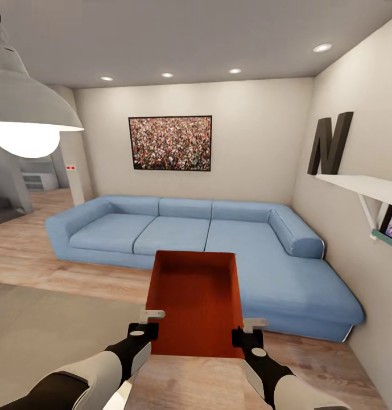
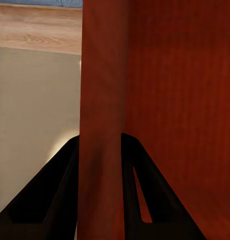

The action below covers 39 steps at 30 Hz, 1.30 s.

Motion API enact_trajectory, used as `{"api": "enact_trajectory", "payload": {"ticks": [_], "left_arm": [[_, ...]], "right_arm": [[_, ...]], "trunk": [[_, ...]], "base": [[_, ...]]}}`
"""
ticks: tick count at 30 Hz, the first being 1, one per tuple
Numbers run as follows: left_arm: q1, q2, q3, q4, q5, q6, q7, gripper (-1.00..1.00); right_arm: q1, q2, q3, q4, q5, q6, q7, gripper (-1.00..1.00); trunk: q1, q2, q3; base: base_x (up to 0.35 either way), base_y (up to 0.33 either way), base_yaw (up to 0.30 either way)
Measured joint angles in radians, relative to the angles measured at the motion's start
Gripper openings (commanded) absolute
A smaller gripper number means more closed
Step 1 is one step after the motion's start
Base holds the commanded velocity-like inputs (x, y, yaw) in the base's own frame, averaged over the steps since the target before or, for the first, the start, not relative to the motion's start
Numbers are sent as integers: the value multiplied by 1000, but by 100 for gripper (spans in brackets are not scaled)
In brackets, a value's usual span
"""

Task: Move the two storage containers from the living room to the garage. In the garage, place one container on the floor and stack the other container on top of it (either order is fine).

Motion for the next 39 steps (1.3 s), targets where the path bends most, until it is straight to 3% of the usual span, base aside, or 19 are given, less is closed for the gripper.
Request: {"api": "enact_trajectory", "payload": {"ticks": [8,33,39], "left_arm": [[0,0,0,-1,0,-1,0,-100],[0,0,-1,-1,1,-2,0,-100],[0,0,-1,-1,1,-1,0,-100]], "right_arm": [[0,0,1,-1,0,-1,-1,-100],[0,0,0,0,0,-2,-1,-100],[0,0,0,0,0,-2,-1,-100]], "trunk": [[0,0,10],[0,0,11],[0,0,11]], "base": [[0,0,87],[0,0,4],[0,0,209]]}}
